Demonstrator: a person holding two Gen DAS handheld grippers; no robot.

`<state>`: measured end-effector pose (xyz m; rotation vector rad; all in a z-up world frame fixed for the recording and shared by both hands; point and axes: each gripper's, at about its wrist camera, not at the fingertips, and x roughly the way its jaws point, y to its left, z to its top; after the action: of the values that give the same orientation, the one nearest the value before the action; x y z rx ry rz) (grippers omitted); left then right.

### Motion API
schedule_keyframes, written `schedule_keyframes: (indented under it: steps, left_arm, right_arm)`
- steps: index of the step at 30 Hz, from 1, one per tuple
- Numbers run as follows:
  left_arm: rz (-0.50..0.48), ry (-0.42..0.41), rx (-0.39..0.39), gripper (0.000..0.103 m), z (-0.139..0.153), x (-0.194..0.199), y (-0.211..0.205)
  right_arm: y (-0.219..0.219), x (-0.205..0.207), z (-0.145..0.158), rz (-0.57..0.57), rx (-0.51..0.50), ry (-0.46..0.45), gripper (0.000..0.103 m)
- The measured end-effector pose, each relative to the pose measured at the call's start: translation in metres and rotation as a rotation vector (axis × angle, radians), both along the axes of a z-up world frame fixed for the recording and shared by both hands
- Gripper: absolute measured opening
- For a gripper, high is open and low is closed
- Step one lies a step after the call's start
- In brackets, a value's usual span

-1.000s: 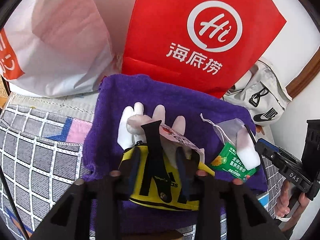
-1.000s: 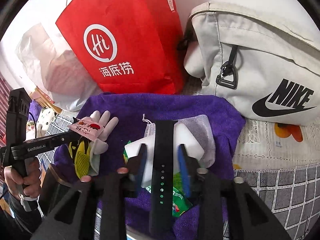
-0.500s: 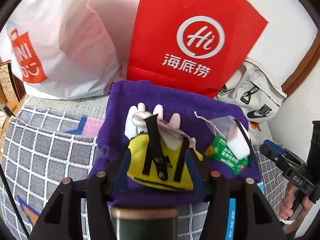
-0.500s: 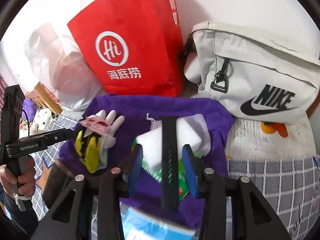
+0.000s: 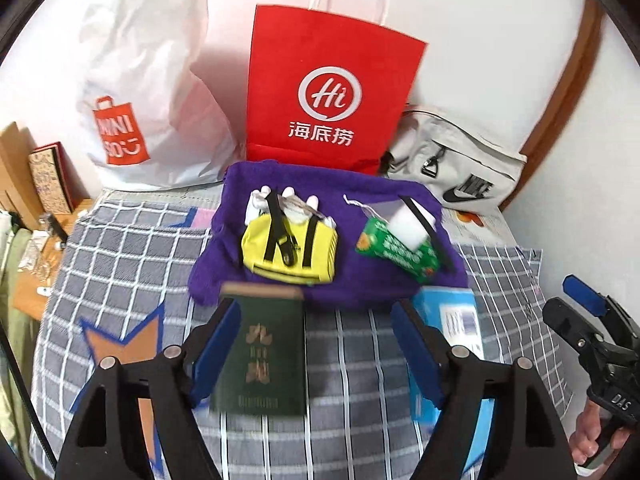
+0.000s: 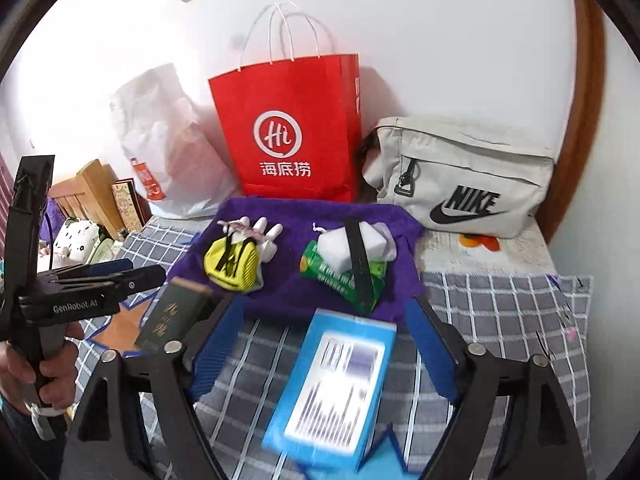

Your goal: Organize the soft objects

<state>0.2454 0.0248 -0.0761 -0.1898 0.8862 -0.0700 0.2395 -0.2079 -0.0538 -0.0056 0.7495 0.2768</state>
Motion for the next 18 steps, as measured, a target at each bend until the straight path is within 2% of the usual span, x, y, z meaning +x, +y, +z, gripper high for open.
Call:
schedule_keyframes:
  steps: [6, 12, 18]
  left_arm:
    - [0.029, -0.041, 0.02, 0.083, 0.017, -0.055, -0.004]
    - [0.046, -0.059, 0.015, 0.083, 0.024, -0.103, -0.002]
    - [0.067, -0.073, 0.058, 0.085, 0.029, -0.14, -0.006]
  right_arm:
    - [0.004, -0.055, 0.014, -0.009, 0.007, -0.033, 0.096]
    - [0.004, -0.103, 0.025, -0.032, -0.006, -0.069, 0.098]
    - [-0.005, -0.141, 0.027, -0.061, 0.02, -0.088, 0.098]
